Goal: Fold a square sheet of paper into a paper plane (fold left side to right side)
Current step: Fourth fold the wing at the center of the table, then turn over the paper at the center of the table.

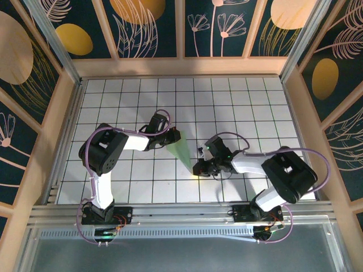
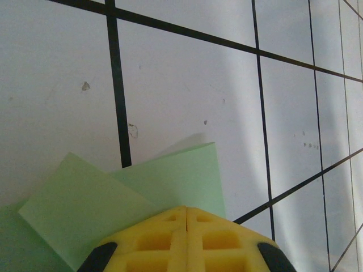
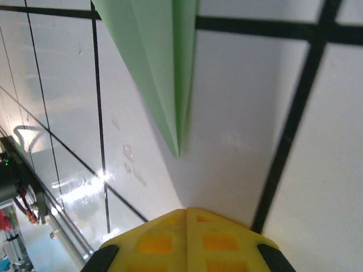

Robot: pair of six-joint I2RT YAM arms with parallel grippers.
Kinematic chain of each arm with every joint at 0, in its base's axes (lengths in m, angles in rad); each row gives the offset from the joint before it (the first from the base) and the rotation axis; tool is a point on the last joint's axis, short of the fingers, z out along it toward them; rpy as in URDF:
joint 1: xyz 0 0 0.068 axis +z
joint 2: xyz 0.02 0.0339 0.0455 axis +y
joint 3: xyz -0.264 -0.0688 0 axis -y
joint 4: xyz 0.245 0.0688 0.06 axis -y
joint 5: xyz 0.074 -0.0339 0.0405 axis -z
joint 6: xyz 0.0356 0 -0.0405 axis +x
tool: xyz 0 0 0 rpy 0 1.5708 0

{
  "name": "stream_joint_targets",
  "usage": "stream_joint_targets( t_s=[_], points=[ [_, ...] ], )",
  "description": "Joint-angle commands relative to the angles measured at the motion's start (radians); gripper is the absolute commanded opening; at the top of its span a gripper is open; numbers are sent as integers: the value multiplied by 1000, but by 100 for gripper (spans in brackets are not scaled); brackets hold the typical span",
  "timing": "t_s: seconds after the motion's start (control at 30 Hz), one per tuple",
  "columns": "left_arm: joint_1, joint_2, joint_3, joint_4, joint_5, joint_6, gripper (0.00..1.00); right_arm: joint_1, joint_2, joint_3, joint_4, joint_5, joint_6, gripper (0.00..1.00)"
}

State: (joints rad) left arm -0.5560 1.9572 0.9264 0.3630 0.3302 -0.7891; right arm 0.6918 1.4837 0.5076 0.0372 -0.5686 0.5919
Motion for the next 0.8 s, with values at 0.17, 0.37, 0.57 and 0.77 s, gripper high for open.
stream_joint_targets(
  t_s=[0.17, 0.37, 0.57, 0.77],
  points=[
    [12, -93, 80, -122, -32, 22, 18, -101, -153, 76, -93, 81, -171, 33],
    [12, -236, 28, -160, -143, 52, 38, -113, -65, 140, 26, 90, -231, 49],
    [12, -438, -129, -161, -278, 53, 45, -112, 95, 244, 78, 95, -289, 49],
    [12, -547, -230, -181, -333, 59, 48, -118, 264, 365, 94, 39, -312, 48]
  ],
)
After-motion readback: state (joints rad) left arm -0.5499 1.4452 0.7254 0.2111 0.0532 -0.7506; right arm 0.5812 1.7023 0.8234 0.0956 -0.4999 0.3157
